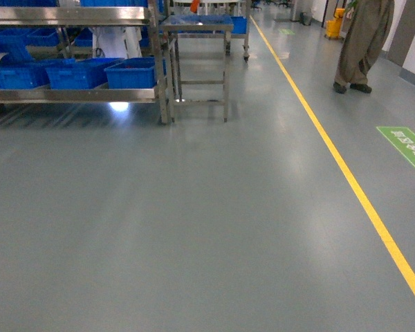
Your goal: Sort blue parts and orange caps into right shelf containers
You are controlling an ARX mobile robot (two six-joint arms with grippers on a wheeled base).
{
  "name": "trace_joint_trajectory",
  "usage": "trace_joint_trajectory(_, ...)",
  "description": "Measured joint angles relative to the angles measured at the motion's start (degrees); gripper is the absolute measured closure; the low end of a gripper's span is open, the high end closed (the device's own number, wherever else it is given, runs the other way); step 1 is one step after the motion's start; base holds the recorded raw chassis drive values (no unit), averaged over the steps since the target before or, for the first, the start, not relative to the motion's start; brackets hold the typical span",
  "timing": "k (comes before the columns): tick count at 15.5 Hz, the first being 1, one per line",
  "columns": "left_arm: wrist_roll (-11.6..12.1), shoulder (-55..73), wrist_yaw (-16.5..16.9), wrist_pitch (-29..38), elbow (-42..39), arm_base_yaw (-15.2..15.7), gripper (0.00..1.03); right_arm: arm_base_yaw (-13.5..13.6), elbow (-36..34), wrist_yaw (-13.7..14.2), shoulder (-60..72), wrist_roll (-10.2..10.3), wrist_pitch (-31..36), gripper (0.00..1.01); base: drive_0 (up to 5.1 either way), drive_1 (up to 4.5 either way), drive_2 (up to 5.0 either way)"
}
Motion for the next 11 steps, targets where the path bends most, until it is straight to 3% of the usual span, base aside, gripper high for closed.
trace_joint_trajectory(11,0.0,0.0,0.0,-0.1,0.0,0.0,0.60,0.0,0.0,0.0,0.0,0.0,0.0,0.61,0.1,4.24,-4.1)
